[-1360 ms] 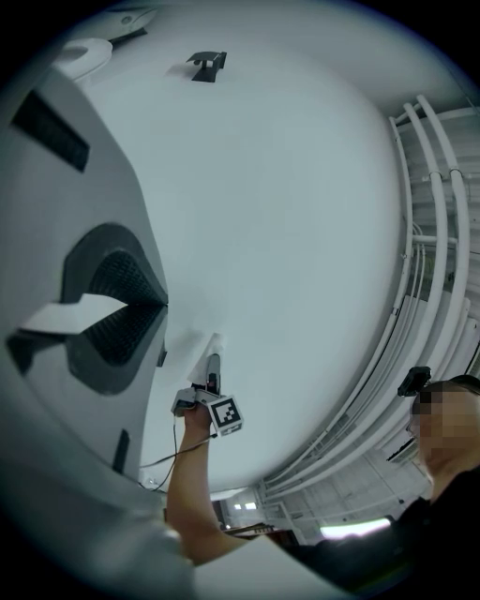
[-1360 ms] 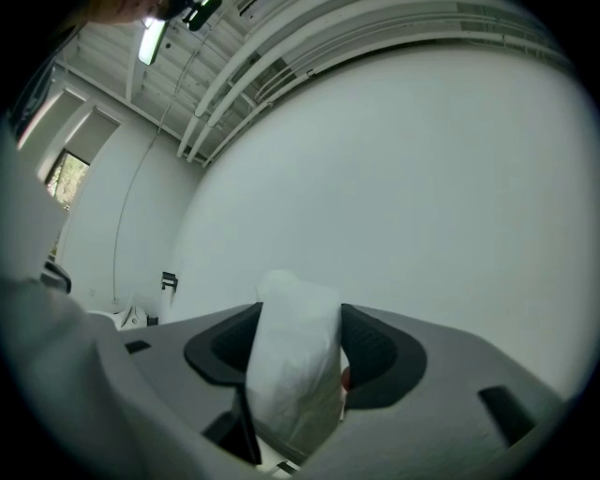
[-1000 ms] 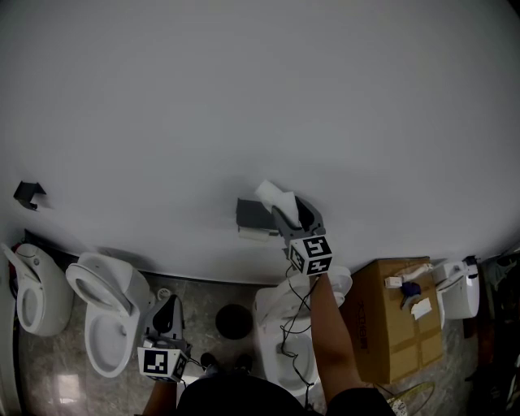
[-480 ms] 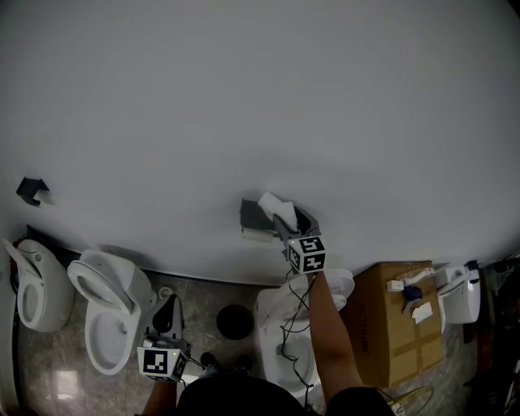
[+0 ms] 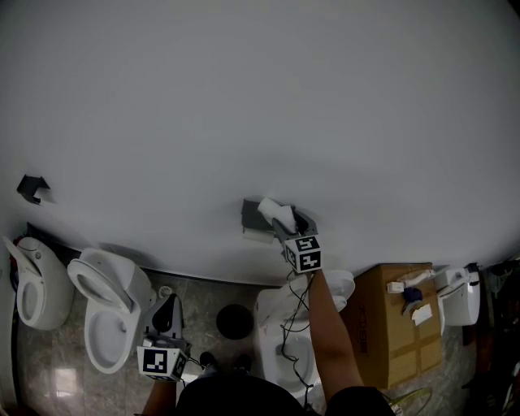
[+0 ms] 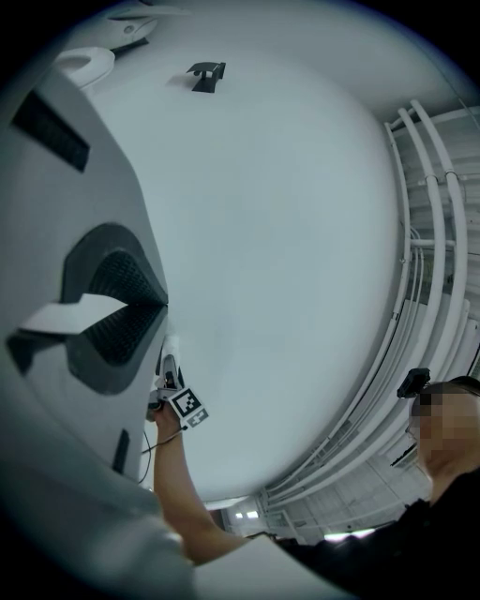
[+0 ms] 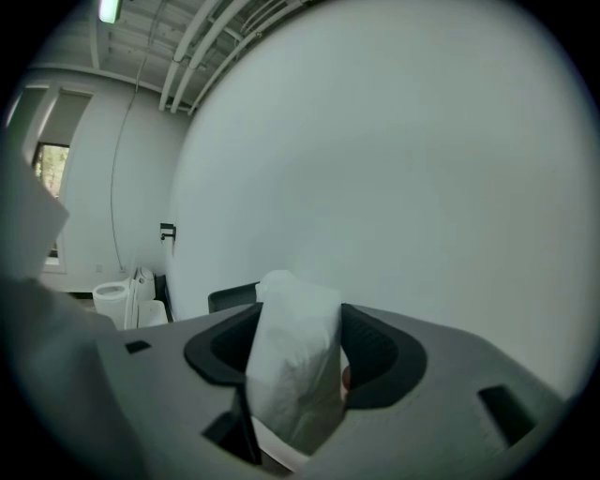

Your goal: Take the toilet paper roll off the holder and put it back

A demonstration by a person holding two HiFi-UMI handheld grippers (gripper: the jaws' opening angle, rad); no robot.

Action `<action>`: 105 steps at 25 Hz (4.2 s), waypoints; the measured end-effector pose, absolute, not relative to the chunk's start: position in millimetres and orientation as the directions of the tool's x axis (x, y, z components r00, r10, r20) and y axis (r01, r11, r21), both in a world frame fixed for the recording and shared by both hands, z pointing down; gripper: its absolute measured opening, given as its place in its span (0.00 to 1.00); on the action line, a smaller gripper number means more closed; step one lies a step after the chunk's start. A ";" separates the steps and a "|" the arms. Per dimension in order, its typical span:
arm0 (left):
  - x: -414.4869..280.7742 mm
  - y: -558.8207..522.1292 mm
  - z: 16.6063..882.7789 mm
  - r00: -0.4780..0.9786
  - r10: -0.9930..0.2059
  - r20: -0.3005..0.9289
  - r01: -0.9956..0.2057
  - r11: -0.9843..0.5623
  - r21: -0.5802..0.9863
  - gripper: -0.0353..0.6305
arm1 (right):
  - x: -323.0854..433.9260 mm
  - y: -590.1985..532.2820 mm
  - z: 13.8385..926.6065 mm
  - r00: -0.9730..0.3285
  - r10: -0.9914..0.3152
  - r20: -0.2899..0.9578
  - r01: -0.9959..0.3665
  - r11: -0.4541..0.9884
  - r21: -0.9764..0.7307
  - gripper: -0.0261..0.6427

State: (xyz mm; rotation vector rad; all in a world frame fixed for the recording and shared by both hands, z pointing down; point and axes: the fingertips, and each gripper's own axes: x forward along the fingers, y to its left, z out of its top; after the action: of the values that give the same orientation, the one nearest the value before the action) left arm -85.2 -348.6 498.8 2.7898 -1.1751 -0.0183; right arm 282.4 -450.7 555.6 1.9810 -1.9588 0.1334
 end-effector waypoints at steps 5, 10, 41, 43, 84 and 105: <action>-84.8 -349.0 498.4 0.697 -0.716 0.031 -0.715 -0.691 0.109 0.06 | 284.8 -451.6 562.3 0.031 -0.945 0.326 -0.989 0.019 0.148 0.43; -84.4 -348.4 499.5 0.694 -0.719 0.036 -0.718 -0.688 0.107 0.06 | 286.8 -453.8 564.2 0.024 -0.944 0.330 -0.990 0.022 0.137 0.43; -77.0 -334.2 490.2 0.713 -0.701 0.006 -0.697 -0.708 0.114 0.06 | 260.7 -394.5 492.6 0.028 -0.982 0.188 -0.980 0.010 0.198 0.45; -76.5 -333.3 489.2 0.714 -0.700 0.006 -0.696 -0.709 0.112 0.06 | 255.0 -384.8 486.9 0.023 -0.985 0.169 -0.982 0.009 0.188 0.45; -83.5 -323.8 471.0 0.715 -0.695 -0.071 -0.687 -0.718 0.109 0.06 | 177.5 -223.6 479.7 0.168 -0.986 -0.013 -0.984 -0.168 0.063 0.06; -85.6 -319.5 459.2 0.723 -0.688 -0.064 -0.682 -0.726 0.090 0.06 | 172.0 -192.9 462.5 0.237 -0.968 -0.079 -0.965 -0.245 0.099 0.04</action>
State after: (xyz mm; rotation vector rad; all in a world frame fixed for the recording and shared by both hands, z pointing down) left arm -85.6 -319.5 459.2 2.8598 -1.1381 -0.1429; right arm 172.0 -192.9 462.5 2.4477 -1.9122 -0.1917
